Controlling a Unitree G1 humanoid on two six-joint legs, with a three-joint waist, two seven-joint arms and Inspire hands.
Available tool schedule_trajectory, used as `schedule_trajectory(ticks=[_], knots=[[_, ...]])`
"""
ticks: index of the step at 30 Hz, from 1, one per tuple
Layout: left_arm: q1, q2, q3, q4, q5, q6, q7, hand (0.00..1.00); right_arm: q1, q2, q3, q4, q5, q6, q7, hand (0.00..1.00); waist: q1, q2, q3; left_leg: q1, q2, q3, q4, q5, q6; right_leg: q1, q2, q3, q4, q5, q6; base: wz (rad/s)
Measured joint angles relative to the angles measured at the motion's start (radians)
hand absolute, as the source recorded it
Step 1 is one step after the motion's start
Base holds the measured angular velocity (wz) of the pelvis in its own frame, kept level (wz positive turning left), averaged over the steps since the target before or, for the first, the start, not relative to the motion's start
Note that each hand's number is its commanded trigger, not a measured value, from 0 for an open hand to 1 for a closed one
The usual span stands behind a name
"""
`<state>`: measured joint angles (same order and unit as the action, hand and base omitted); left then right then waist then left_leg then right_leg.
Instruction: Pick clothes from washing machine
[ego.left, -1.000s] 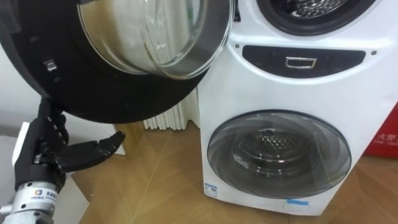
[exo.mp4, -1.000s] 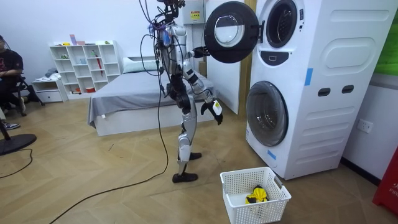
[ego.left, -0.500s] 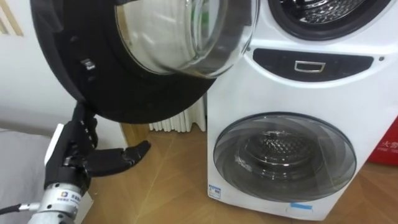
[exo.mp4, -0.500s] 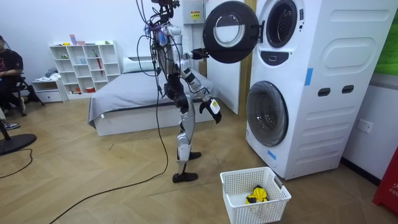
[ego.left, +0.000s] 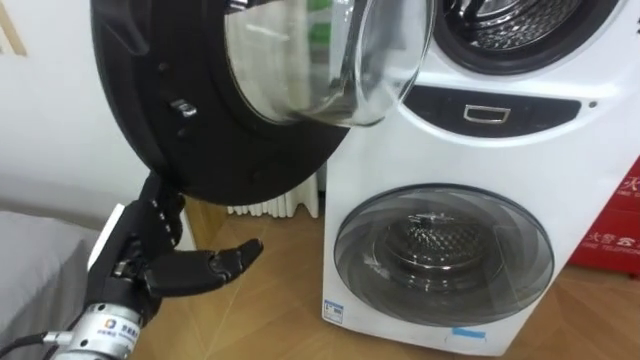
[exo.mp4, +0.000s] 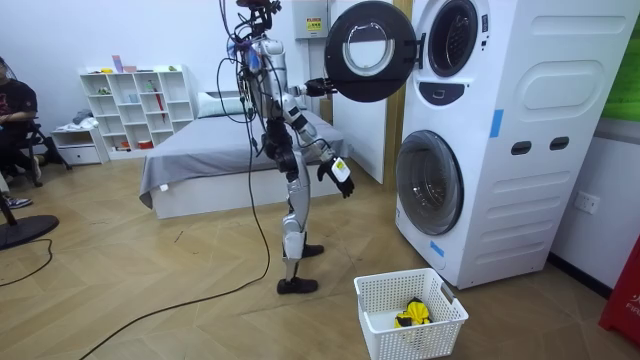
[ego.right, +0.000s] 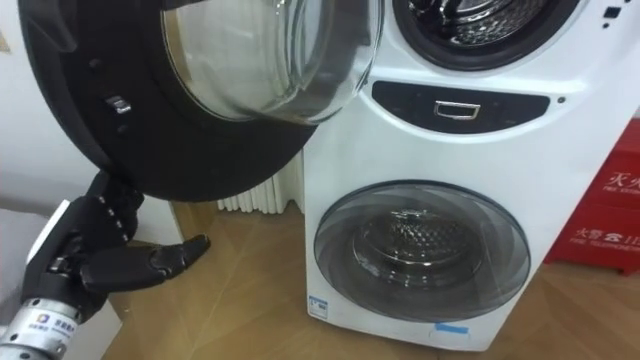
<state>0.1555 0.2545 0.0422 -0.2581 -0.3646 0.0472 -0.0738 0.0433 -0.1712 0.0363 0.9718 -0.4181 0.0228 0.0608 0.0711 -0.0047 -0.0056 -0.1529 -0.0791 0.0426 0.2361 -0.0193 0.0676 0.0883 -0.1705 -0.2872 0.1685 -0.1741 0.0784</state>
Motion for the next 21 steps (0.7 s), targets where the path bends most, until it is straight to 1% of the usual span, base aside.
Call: schedule_trajectory(ticks=[1,3,5,9,13,16,18,19,21], knots=[[0.000,0.000,0.006,0.000,0.000,0.001,-0.005,0.00,0.001,0.000,-0.001,0.000,0.000,0.000,0.000,0.00,0.001,0.001,0.0004,0.000,-0.001,-0.003,-0.002,0.000,0.000,0.000,0.000,-0.002,0.000,0.001,-0.001,-0.09],[0.000,0.000,0.017,-0.008,0.001,0.011,-0.027,0.00,0.002,0.002,-0.001,0.000,0.000,0.000,0.002,0.00,0.009,0.002,0.0007,0.001,-0.005,-0.019,-0.009,0.000,0.000,0.000,-0.004,-0.020,-0.004,0.004,-0.006,-0.10],[0.000,0.000,0.016,-0.019,0.001,0.019,-0.030,0.00,0.002,0.002,-0.001,0.000,0.000,0.000,0.005,0.00,0.015,0.002,0.0008,0.001,-0.004,-0.022,-0.012,0.000,0.000,0.000,-0.003,-0.024,-0.011,0.005,-0.008,-0.07],[0.001,0.001,0.017,-0.025,0.001,0.019,-0.054,0.00,0.002,0.002,-0.001,0.000,-0.001,0.000,0.006,0.00,0.017,0.006,0.0026,0.000,-0.004,-0.025,-0.015,0.000,0.000,0.001,0.001,-0.022,-0.012,0.005,-0.008,0.04],[0.004,0.001,0.014,-0.037,0.001,0.019,-0.069,0.00,0.002,0.003,0.000,0.000,0.000,0.000,0.006,0.00,0.018,0.008,0.0022,-0.001,-0.003,-0.025,-0.014,0.000,0.000,0.002,0.004,-0.016,-0.010,0.006,-0.007,0.04],[0.013,0.000,0.011,-0.065,-0.001,0.019,-0.093,0.00,0.003,0.003,0.001,0.000,0.021,0.000,0.006,0.00,0.018,0.009,0.0018,0.001,-0.003,-0.021,-0.014,0.000,0.000,0.004,0.003,-0.015,-0.009,0.011,0.004,0.00],[0.013,-0.001,-0.007,-0.094,-0.002,0.018,-0.108,0.00,0.005,0.003,0.007,0.000,0.035,-0.001,0.004,0.00,0.015,0.011,0.0010,0.008,-0.004,-0.018,-0.013,-0.003,0.005,0.011,0.002,-0.013,-0.010,0.016,0.018,0.00],[0.013,-0.001,-0.012,-0.098,-0.002,0.017,-0.116,0.00,0.006,0.003,0.010,0.001,0.037,-0.001,0.004,0.00,0.014,0.012,0.0003,0.010,-0.004,-0.018,-0.013,-0.004,0.006,0.012,0.002,-0.012,-0.010,0.016,0.021,0.00],[0.015,-0.002,-0.049,-0.113,-0.026,0.016,-0.142,0.00,0.006,0.003,0.023,0.002,0.059,0.000,-0.003,0.00,0.013,0.017,-0.0020,0.023,-0.003,-0.018,-0.014,-0.005,0.008,0.017,0.005,-0.001,-0.008,0.014,0.029,-0.05]])
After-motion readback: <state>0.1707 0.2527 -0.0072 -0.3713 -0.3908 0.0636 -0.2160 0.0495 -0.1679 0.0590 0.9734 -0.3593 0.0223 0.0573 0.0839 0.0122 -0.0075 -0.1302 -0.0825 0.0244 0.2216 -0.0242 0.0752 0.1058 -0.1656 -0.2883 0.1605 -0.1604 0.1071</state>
